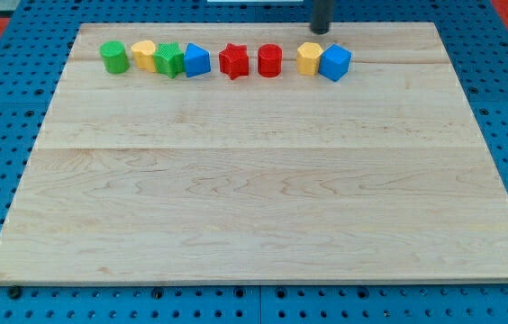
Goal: Push the yellow hexagon to the center
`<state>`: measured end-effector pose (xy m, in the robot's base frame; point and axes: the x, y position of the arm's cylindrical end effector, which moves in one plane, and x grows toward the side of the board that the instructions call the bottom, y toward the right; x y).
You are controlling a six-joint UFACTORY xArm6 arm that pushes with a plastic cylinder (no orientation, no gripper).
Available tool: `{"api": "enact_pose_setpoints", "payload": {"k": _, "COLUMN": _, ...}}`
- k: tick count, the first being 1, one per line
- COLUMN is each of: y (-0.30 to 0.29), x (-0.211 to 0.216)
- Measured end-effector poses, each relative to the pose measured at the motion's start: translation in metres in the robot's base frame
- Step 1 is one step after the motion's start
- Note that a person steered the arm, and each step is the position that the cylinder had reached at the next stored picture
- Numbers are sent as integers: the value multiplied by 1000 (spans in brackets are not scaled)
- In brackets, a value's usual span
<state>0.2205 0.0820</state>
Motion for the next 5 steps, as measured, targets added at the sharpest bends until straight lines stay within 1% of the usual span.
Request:
{"api": "enact_pose_setpoints", "payload": {"k": 1, "y": -11, "x": 50}}
{"api": "enact_pose_setpoints", "payload": {"k": 2, "y": -24, "x": 75}}
{"api": "enact_pose_setpoints", "payload": {"k": 3, "y": -11, "x": 114}}
{"api": "enact_pose_setpoints", "payload": {"k": 4, "y": 23, "x": 116}}
{"api": "enact_pose_setpoints", "payload": {"k": 5, "y": 44, "x": 138}}
